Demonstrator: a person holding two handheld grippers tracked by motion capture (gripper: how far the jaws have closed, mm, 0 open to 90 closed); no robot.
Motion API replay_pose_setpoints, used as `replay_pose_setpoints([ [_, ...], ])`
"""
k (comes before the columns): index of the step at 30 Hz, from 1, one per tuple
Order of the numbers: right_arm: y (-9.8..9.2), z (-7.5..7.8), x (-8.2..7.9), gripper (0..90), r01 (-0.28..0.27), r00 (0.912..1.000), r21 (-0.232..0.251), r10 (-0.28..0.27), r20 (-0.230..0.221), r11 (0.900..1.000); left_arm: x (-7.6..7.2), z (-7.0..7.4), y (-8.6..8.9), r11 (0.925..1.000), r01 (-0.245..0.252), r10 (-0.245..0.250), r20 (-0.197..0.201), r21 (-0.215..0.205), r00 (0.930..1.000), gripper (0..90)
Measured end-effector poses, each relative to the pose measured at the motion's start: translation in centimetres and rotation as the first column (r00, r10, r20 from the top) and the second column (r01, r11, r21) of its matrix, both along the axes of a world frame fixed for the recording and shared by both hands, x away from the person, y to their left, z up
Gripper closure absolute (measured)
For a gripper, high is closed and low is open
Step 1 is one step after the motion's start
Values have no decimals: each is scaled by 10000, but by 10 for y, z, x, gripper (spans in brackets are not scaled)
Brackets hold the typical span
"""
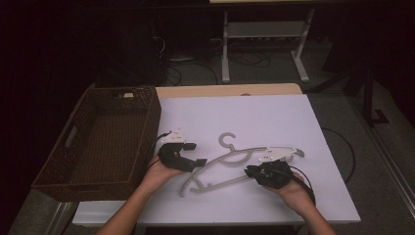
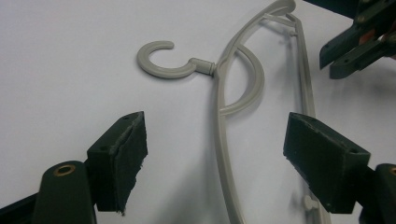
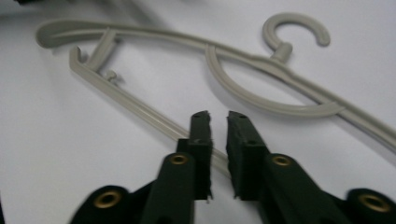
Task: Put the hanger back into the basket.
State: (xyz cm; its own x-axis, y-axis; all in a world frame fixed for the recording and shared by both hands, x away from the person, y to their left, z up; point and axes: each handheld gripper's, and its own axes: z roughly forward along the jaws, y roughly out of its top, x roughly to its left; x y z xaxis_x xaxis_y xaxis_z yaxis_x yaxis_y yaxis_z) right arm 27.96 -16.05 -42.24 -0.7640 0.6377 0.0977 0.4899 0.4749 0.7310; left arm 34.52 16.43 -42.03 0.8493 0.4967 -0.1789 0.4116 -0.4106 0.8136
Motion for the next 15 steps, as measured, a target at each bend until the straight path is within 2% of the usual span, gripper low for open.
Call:
replay_pose_setpoints([
  [3,4,-4,2,892,-71,9999,-315,68,-92,9995,0,-1,0,10000,-36,36,-10,32,10000,182],
  [8,8,-8,2,893,-175,9997,-663,166,-152,9976,1,-1,0,9999,-99,99,6,84,10000,142],
  [15,7,-12,5,894,-86,9998,-854,70,-192,9963,2,-1,0,9998,-222,222,42,16,9997,87],
])
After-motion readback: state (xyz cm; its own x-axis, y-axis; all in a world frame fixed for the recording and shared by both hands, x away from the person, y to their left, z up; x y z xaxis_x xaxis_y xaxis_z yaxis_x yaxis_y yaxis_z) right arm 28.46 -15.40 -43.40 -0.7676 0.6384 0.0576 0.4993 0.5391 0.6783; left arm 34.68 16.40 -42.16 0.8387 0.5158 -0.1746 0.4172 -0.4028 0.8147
